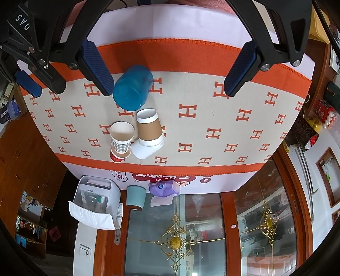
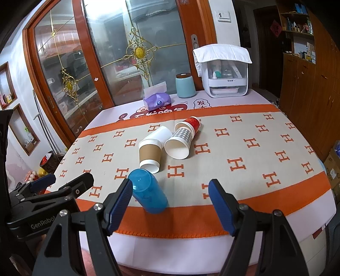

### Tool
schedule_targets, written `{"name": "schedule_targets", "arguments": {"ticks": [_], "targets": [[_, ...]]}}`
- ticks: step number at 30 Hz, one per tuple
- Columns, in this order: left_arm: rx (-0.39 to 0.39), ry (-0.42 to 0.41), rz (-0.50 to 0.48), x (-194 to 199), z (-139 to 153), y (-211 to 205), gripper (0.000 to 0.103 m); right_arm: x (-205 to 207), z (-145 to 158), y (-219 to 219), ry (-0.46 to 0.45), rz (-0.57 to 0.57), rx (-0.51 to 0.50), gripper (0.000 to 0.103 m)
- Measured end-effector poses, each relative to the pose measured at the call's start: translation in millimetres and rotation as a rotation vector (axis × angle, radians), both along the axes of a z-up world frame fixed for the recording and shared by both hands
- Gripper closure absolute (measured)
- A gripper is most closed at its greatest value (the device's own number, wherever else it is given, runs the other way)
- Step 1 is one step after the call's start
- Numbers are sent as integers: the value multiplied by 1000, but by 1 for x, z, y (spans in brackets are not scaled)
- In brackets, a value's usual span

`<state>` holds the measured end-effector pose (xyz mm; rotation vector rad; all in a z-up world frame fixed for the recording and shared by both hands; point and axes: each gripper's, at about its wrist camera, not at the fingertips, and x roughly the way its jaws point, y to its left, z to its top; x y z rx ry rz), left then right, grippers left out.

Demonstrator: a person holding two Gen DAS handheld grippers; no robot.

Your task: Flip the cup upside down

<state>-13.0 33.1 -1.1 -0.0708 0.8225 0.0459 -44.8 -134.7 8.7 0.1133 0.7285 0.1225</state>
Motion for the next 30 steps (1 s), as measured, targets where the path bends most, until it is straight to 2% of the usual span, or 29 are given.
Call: {"name": "schedule_targets", "arguments": {"ticks": [30], "targets": [[3,17,2,-2,-8,1,1,0,0,-1,4,-2,4,29]]}}
